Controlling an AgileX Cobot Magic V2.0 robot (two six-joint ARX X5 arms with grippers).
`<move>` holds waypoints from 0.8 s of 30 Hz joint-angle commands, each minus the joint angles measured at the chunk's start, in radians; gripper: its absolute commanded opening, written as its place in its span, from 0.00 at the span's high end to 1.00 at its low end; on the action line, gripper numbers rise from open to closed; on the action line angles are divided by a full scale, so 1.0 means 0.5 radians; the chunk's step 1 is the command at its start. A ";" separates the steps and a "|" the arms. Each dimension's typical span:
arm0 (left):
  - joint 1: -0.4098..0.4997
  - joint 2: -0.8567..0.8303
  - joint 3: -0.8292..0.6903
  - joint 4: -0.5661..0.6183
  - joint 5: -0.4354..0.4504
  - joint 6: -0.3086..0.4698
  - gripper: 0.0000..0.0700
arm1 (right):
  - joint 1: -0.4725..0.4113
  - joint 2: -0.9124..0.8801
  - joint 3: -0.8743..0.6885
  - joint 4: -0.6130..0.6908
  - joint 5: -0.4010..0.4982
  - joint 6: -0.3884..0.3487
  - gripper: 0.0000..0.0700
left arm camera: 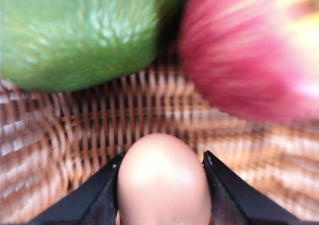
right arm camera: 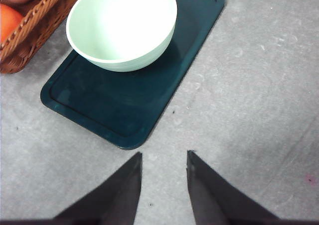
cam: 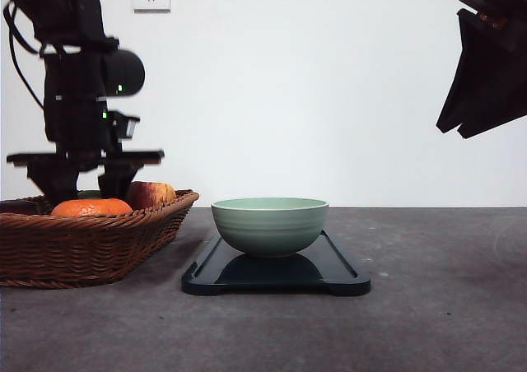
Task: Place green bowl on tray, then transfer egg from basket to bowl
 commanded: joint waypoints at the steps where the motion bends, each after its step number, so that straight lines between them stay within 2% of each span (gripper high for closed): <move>1: -0.010 -0.077 0.051 -0.001 0.016 0.005 0.76 | 0.008 0.015 0.007 0.021 0.007 -0.017 0.75; 10: -0.116 -0.374 0.052 0.074 0.097 0.004 0.75 | 0.008 0.015 0.007 0.021 0.007 -0.017 0.75; 16: -0.295 -0.430 0.052 0.349 0.303 0.005 0.75 | 0.008 0.015 0.007 0.024 0.006 -0.018 0.75; 24: -0.541 -0.351 0.052 0.652 0.315 0.035 0.75 | 0.008 0.015 0.007 0.024 0.005 -0.017 0.75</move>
